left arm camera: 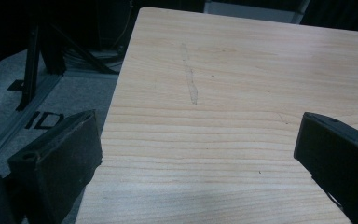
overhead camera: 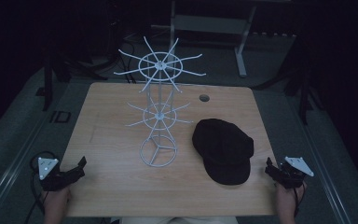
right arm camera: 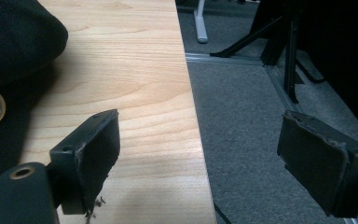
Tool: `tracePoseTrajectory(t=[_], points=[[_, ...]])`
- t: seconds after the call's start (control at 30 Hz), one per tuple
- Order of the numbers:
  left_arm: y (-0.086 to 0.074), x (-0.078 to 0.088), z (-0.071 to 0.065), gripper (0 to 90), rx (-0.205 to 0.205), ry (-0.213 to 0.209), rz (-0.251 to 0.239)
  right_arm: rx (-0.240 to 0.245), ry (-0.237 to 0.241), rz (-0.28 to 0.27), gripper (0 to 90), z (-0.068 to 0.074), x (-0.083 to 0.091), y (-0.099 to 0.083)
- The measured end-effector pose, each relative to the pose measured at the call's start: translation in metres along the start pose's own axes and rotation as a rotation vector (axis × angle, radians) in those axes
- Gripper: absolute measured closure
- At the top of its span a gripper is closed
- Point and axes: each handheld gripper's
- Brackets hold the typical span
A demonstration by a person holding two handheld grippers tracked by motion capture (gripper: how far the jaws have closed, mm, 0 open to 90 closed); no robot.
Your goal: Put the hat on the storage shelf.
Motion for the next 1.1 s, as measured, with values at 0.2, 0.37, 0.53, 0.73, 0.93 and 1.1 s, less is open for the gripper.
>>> tracePoseTrajectory(t=[0.2, 0.37, 0.53, 0.73, 0.93, 1.1], points=[[0.000, 0.000, 0.000, 1.4, -0.001, 0.003, -0.001, -0.031, 0.014, 0.031, 11.0, -0.002, 0.001, -0.001], [0.000, 0.000, 0.000, 1.5, 0.001, 0.004, -0.001, -0.055, 0.070, 0.017, 10.6, -0.007, 0.008, 0.007], [0.000, 0.000, 0.000, 1.4, 0.002, 0.004, -0.001, -0.054, 0.144, -0.002, 13.7, -0.008, 0.014, 0.022], [0.000, 0.000, 0.000, 1.4, 0.003, 0.002, -0.003, -0.049, 0.200, -0.057, 14.6, 0.000, 0.019, 0.042], [0.000, 0.000, 0.000, 1.5, 0.003, 0.001, 0.001, -0.078, 0.284, -0.097, 18.5, 0.006, 0.020, 0.065], [0.000, 0.000, 0.000, 1.4, -0.001, 0.000, -0.001, -0.071, 0.330, -0.067, 19.1, 0.023, 0.015, 0.089]])
Point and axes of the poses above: each handheld gripper's, and its own axes: x roughly backward along the jaws, y roughly out of its top, z roughly to its left, and after that the axes turned 15 degrees about x, right-handed
